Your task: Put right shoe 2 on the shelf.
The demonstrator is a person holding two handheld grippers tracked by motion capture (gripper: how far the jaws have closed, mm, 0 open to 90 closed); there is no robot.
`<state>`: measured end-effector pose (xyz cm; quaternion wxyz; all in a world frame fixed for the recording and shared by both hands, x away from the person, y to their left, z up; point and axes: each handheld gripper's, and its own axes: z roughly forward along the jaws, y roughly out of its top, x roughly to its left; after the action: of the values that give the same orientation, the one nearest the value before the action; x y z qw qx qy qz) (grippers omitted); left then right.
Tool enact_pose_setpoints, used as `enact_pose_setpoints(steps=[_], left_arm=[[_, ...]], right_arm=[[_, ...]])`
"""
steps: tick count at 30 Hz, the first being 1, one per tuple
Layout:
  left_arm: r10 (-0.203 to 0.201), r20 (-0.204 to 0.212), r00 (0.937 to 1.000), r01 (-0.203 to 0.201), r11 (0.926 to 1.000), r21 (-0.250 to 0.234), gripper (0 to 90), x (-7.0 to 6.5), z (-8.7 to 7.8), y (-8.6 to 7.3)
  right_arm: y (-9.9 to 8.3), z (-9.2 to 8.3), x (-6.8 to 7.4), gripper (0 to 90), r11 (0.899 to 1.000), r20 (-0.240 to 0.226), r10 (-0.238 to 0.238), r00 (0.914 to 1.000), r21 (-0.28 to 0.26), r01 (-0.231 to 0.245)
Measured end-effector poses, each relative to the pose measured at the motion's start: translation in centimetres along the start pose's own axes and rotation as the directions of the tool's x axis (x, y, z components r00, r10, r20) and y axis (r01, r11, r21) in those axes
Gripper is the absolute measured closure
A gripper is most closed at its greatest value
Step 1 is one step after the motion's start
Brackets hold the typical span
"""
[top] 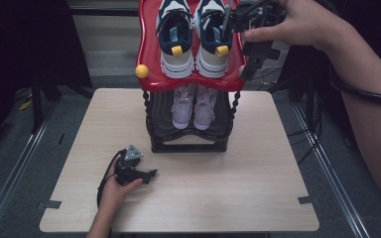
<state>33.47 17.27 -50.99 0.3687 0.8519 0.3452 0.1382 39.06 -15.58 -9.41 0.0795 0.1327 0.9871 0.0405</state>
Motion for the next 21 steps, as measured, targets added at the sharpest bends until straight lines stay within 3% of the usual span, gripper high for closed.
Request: enact_pose_setpoints(steps=[4,8,21], left_arm=[[0.000,0.000,1.0000,0.000,1.0000,0.000,14.5,0.0,0.0,0.0],[0.002,0.000,1.0000,-0.002,1.0000,0.001,14.5,0.0,0.0,0.0],[0.004,-0.006,1.0000,-0.004,1.0000,0.003,14.1,0.0,0.0,0.0]], right_arm=[[-0.5,0.6,0.5,19.2,1.000,-0.008,-0.002,1.0000,0.016,0.002],[-1.1,1.1,1.0,19.2,1.000,-0.015,0.000,0.9999,-0.006,0.000],[-3.2,3.3,2.5,19.2,0.999,-0.038,-0.010,0.9992,0.034,0.011]])
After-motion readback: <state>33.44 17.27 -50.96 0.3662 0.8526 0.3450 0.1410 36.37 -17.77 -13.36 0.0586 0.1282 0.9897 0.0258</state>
